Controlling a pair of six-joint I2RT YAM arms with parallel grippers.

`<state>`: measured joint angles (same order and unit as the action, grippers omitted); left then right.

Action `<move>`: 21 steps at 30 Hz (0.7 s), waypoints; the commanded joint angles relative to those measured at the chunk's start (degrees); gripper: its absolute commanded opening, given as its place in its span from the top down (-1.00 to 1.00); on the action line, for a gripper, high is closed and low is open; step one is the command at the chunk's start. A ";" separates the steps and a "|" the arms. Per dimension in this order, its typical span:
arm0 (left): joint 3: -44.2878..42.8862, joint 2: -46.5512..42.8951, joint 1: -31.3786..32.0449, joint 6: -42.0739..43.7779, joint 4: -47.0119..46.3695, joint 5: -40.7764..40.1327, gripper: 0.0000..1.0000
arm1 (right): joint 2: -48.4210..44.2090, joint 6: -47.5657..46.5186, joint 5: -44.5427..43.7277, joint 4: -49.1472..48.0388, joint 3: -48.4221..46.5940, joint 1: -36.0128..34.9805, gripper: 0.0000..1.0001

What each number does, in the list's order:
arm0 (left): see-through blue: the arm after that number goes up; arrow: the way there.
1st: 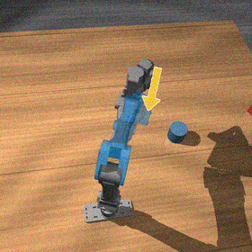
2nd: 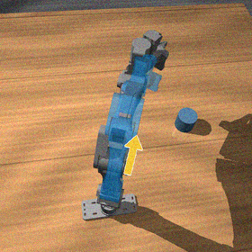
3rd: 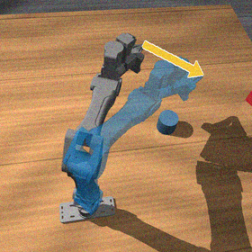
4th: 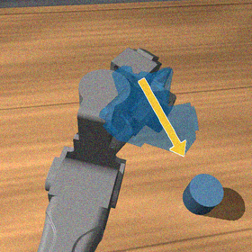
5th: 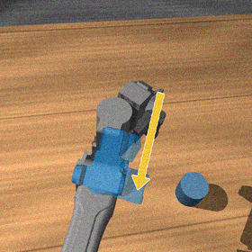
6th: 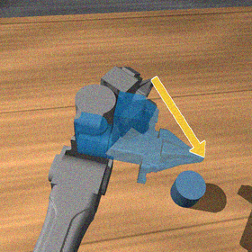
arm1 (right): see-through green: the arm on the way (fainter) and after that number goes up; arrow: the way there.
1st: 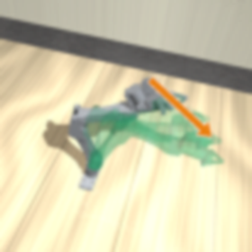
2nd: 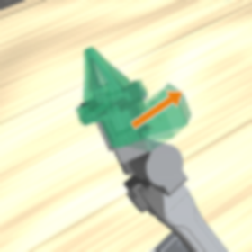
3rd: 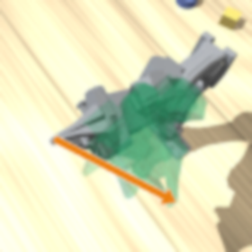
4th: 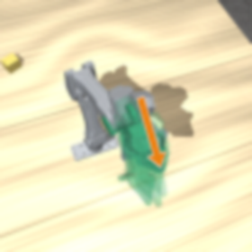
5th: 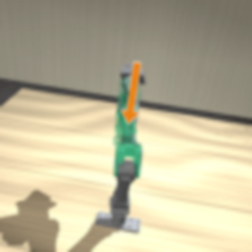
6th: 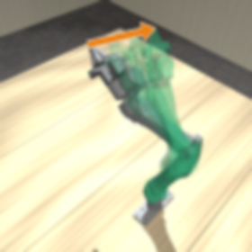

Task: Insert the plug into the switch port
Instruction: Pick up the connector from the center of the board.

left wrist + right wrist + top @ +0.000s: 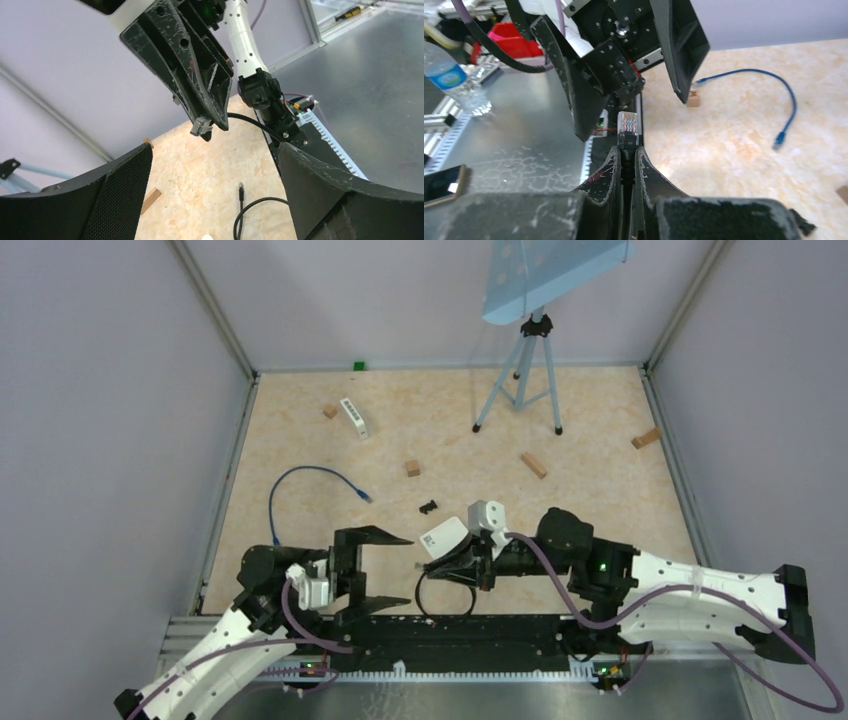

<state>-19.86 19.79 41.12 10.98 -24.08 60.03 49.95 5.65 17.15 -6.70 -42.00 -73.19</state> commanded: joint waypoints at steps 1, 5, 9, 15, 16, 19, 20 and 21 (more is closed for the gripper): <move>2.41 -4.33 -0.06 -10.44 -4.05 -9.69 -0.97 | -2.58 -9.44 -4.71 2.71 -1.35 0.26 1.00; 3.04 -7.89 -0.04 -21.23 -2.65 -23.01 -0.97 | -3.62 -15.26 -8.36 5.45 -1.94 0.18 1.00; 0.84 -8.73 -0.06 -31.65 5.05 -38.51 -0.97 | -4.50 -20.48 -13.52 6.61 -1.84 -0.40 1.00; -0.41 -6.97 -0.03 -42.18 15.57 -54.13 -0.97 | -2.32 -26.15 -27.22 14.04 -2.65 -3.44 1.00; -0.41 -6.24 -0.06 -43.61 16.87 -56.01 -0.97 | -1.12 -26.81 -30.34 15.52 -2.99 -3.91 1.00; -1.40 -2.52 0.00 -44.90 20.08 -58.98 -0.97 | 2.67 -28.09 -38.63 20.16 -3.69 -5.20 1.00; -1.75 -0.82 -0.07 -45.22 20.80 -59.38 -0.97 | 3.90 -28.36 -40.64 21.39 -3.70 -5.48 1.00; -2.03 0.95 -0.08 -45.43 21.16 -59.53 -0.97 | 5.38 -28.39 -42.20 22.31 -3.52 -5.60 1.00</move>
<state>-18.98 15.73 41.12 -29.39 -7.70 7.84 51.27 -19.51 -12.25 9.43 -43.16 -77.45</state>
